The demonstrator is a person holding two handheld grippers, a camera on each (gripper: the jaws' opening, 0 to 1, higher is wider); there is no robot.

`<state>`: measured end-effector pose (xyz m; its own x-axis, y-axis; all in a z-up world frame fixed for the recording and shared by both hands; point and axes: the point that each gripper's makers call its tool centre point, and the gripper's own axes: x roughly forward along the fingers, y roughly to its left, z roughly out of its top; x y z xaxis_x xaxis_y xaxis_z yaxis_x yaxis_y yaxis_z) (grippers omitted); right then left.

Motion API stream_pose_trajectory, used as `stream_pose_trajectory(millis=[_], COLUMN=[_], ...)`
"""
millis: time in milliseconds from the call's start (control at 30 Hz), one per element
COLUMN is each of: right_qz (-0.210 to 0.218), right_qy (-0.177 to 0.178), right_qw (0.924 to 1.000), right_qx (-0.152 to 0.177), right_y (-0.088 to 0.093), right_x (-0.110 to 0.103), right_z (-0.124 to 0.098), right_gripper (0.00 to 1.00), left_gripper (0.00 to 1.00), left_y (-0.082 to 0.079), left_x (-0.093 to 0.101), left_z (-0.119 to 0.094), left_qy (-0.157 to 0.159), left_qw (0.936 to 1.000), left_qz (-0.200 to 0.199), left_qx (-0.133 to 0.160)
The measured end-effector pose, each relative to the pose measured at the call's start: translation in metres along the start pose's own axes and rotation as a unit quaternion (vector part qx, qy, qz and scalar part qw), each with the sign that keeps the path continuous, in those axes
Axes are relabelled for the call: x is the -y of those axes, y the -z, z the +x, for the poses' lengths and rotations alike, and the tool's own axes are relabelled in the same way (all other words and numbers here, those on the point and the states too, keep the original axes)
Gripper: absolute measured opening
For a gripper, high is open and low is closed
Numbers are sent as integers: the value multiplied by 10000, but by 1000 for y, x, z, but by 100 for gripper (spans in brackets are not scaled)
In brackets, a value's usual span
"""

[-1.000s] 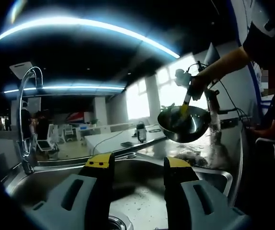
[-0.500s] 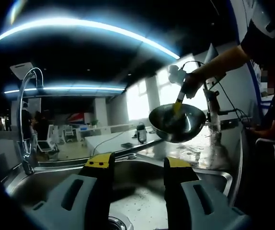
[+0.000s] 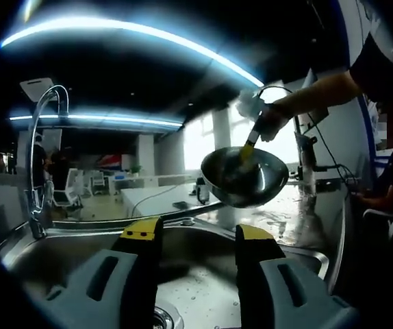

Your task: Pick up bowl with dirty water move over sink pour dirty water into sink return bowl to place

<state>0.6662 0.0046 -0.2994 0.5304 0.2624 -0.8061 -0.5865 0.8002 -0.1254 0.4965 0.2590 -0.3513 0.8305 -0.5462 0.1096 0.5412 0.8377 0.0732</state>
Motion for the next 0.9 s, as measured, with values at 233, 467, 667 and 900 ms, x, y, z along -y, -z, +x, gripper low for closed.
stream_pose_trajectory(millis=[233, 467, 667, 900], right_qz=[-113, -139, -305, -457], right_qy=[-66, -96, -141, -190], right_qw=[9999, 9997, 9992, 9983], right_qx=[76, 152, 230, 315], right_y=[-16, -30, -44, -57], right_x=[-11, -20, -29, -38], right_z=[3, 7, 11, 17], right_gripper=[0, 0, 0, 0], left_gripper=[46, 49, 51, 51], left_y=[0, -1, 2, -2], left_x=[-7, -8, -3, -1], left_z=[-1, -2, -2, -6], left_qy=[-116, -127, -111, -147], left_qw=[9998, 9996, 9997, 9999], left_qz=[-149, -267, -175, -23], left_qx=[-19, -36, -153, -45])
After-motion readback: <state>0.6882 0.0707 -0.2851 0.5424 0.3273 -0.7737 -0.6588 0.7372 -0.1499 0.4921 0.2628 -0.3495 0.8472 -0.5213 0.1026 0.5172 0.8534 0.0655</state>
